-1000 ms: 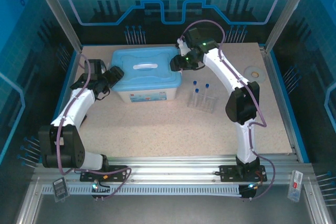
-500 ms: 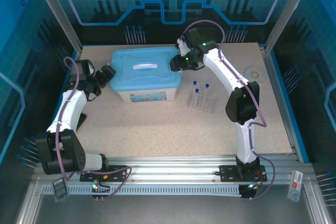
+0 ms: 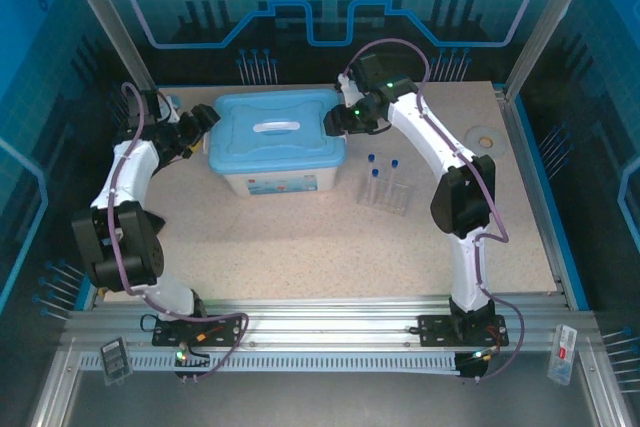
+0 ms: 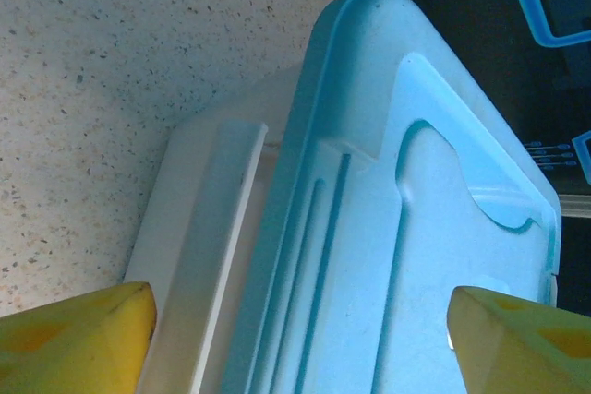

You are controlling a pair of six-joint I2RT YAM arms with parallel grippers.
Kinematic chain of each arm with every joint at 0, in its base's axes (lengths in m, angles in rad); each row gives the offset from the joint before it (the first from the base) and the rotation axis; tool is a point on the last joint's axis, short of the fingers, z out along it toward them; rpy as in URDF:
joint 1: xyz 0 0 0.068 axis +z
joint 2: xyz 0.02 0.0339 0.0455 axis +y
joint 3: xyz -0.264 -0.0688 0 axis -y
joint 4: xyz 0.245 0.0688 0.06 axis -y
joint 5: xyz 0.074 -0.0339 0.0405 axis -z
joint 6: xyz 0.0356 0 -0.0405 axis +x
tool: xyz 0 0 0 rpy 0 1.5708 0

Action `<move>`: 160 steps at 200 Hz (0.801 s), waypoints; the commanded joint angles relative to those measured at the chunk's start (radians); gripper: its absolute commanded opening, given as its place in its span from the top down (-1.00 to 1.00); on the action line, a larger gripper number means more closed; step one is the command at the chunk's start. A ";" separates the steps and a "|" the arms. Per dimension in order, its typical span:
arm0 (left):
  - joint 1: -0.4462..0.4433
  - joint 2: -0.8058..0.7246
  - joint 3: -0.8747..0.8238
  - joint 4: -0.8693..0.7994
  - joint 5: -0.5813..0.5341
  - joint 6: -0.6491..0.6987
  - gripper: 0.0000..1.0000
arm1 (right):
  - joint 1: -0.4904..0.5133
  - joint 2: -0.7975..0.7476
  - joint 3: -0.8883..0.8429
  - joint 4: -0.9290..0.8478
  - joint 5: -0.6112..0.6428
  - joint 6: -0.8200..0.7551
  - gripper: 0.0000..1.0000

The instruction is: Organize the chemistry lab equipment

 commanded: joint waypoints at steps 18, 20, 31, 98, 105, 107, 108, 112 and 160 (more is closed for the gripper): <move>0.011 0.030 0.038 -0.072 0.034 0.067 -0.49 | 0.001 -0.008 -0.018 -0.001 -0.010 -0.016 -0.15; 0.011 0.031 0.038 -0.072 0.034 0.067 -0.49 | 0.001 -0.008 -0.018 -0.001 -0.011 -0.016 -0.15; 0.011 0.037 0.039 -0.070 0.034 0.067 -0.47 | 0.001 -0.007 -0.015 -0.001 -0.012 -0.016 -0.15; 0.010 0.068 0.044 -0.073 0.050 0.064 -0.46 | 0.006 -0.001 -0.008 -0.006 -0.015 -0.015 -0.15; 0.008 0.070 0.045 -0.075 0.051 0.065 -0.46 | 0.006 -0.001 -0.009 -0.006 -0.015 -0.014 -0.15; 0.008 0.070 0.046 -0.075 0.050 0.066 -0.46 | 0.005 -0.001 -0.009 -0.006 -0.015 -0.014 -0.15; 0.008 0.070 0.046 -0.075 0.050 0.065 -0.46 | 0.005 -0.001 -0.009 -0.006 -0.015 -0.014 -0.15; 0.006 0.072 0.046 -0.076 0.050 0.066 -0.46 | 0.006 -0.001 -0.009 -0.005 -0.015 -0.014 -0.15; -0.016 0.057 0.052 -0.085 0.019 0.077 -0.45 | 0.010 -0.004 -0.011 -0.006 -0.014 -0.016 -0.16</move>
